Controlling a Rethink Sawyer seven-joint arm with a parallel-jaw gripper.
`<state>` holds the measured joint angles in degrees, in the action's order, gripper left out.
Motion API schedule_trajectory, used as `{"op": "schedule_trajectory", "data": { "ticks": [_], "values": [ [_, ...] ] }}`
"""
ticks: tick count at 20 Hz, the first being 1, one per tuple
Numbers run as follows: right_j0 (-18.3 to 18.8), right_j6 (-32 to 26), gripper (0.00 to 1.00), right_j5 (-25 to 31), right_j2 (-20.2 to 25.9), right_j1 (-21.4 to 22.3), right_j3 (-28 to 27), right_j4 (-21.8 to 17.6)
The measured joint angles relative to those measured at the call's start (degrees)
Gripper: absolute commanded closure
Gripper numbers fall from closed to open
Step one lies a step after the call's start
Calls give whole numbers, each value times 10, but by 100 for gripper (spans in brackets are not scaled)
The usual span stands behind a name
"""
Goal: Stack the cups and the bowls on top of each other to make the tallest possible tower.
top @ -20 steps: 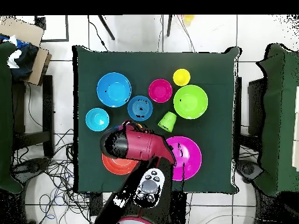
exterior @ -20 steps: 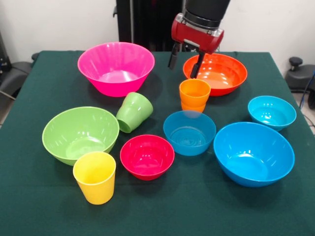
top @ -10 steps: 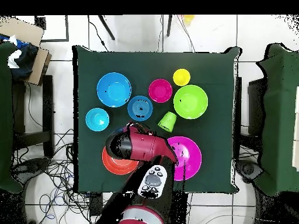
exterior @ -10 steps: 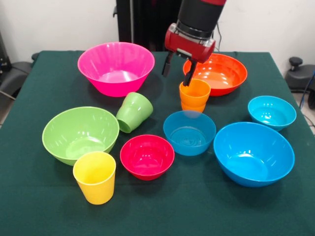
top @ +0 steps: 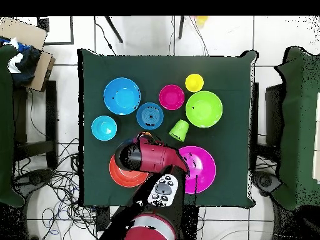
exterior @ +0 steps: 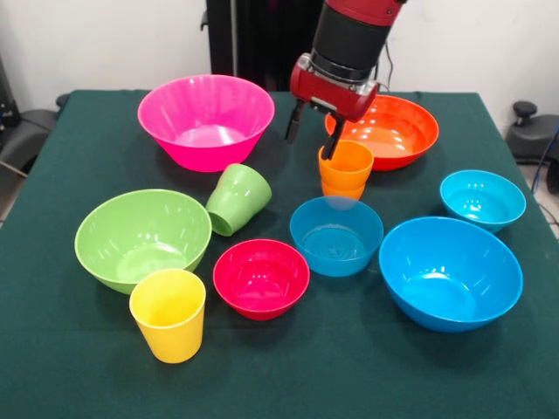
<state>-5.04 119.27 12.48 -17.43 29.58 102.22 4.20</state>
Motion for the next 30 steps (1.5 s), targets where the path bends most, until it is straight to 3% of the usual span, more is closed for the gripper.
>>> {"op": "schedule_trajectory", "data": {
  "ticks": [20,30],
  "values": [
    [-16,0,0,8,-7,-3,-5,11],
    [-18,0,0,5,-7,-42,-15,24]
  ]
}}
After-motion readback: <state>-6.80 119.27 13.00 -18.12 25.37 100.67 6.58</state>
